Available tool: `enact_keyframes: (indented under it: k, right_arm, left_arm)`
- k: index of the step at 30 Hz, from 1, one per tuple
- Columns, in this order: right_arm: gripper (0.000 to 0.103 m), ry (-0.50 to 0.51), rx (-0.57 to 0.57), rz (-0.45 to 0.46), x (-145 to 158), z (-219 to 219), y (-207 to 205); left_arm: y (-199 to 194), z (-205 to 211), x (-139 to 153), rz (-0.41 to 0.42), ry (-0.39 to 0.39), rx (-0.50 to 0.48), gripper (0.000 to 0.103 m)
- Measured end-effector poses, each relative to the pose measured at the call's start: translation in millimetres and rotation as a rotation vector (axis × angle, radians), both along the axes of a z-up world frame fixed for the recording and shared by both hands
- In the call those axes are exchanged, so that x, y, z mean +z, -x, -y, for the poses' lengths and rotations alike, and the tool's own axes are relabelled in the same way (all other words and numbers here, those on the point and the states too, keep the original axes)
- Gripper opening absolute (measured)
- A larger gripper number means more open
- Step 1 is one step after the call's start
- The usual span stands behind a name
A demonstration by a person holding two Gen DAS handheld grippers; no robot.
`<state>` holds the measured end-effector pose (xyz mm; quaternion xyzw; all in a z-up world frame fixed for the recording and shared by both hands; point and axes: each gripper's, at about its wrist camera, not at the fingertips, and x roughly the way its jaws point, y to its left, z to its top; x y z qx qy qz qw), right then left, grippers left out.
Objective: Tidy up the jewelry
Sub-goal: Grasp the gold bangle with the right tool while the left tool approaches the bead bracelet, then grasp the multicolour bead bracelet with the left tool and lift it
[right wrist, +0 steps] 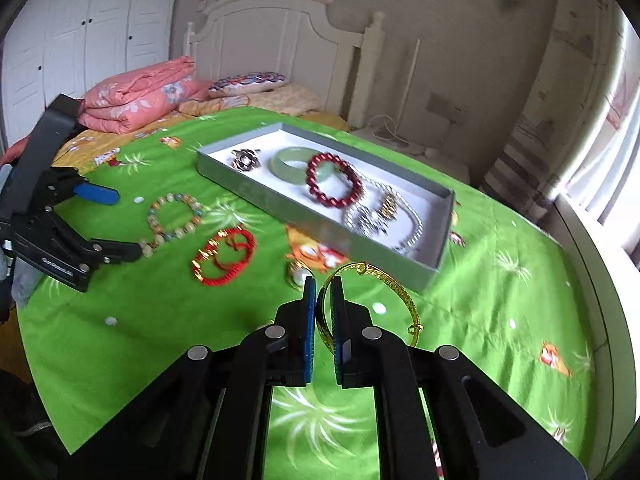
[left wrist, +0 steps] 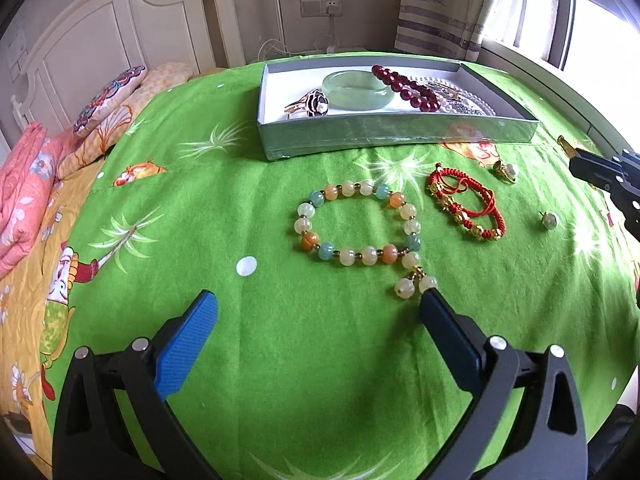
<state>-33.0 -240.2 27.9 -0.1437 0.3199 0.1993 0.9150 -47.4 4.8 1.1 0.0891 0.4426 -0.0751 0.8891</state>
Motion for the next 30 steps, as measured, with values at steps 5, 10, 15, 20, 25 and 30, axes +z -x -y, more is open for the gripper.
enact_keyframes:
  k: [5,10,15,20,25,30]
  right_arm:
    - [0.008,-0.022,-0.079,-0.032,-10,24,5]
    - [0.008,-0.048,-0.094,-0.047,-13,32,1]
    - [0.008,-0.055,-0.091,-0.044,-12,34,2]
    - [0.008,-0.061,-0.092,-0.040,-11,35,3]
    - [0.008,-0.059,-0.094,-0.039,-11,35,4]
    - [0.008,-0.064,-0.099,-0.033,-9,37,4]
  left_arm:
    - [-9,18,2,-0.012,-0.019,-0.043,0.100]
    - [-30,28,0,-0.049,0.010,0.010,0.101]
    - [-43,23,-2,-0.048,0.061,0.085,0.096]
    - [-27,25,4,0.008,0.066,0.043,0.019]
    - [-13,24,6,0.026,0.084,0.027,0.017]
    - [-3,23,13,0.068,0.080,0.029,0.006]
